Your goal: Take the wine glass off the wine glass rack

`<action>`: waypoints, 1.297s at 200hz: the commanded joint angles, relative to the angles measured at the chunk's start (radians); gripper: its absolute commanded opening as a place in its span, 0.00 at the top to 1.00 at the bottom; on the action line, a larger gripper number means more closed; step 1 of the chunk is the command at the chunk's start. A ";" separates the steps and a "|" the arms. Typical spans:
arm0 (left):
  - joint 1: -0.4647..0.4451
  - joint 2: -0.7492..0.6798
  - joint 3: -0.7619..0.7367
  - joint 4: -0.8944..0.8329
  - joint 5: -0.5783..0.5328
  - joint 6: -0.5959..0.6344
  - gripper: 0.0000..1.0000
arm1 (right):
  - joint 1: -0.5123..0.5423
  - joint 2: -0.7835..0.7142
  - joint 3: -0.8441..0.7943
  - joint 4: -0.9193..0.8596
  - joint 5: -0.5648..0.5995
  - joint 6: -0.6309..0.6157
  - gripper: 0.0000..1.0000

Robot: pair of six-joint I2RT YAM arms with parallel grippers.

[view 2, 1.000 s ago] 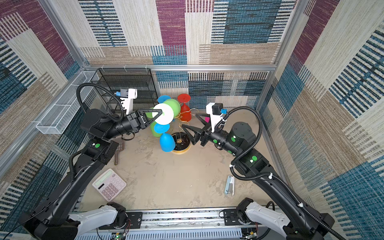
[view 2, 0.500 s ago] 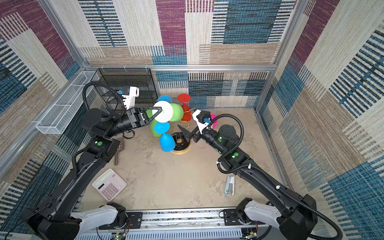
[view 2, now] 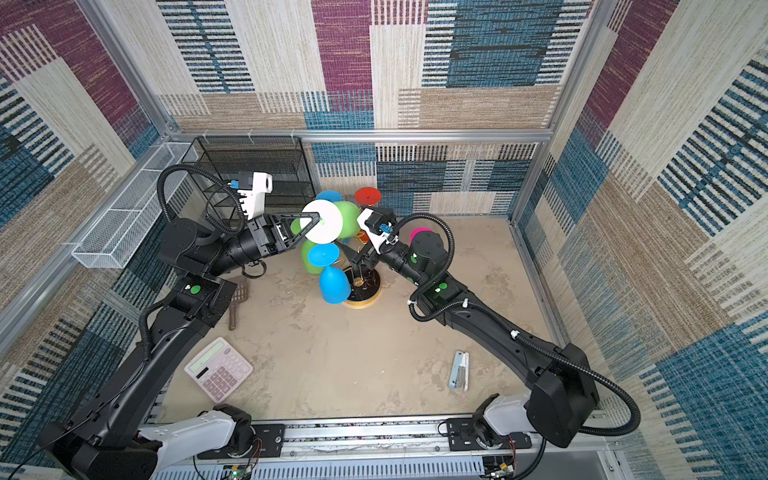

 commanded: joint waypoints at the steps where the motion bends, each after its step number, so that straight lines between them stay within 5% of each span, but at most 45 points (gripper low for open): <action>1: 0.002 -0.005 -0.004 -0.009 0.025 0.001 1.00 | 0.005 0.008 0.014 0.066 -0.007 0.002 0.01; 105: 0.003 0.005 -0.019 0.045 0.050 -0.054 1.00 | 0.010 0.053 0.063 0.070 0.021 0.014 0.00; 184: 0.006 0.010 -0.025 0.030 0.052 -0.038 1.00 | 0.016 0.040 0.076 0.014 0.030 0.052 0.16; 236: 0.021 0.008 -0.017 -0.021 0.041 0.010 0.58 | 0.016 -0.017 0.094 -0.145 0.065 0.092 0.26; 259: 0.038 0.001 -0.011 -0.047 0.035 0.042 0.51 | 0.016 -0.046 0.131 -0.283 0.083 0.105 0.30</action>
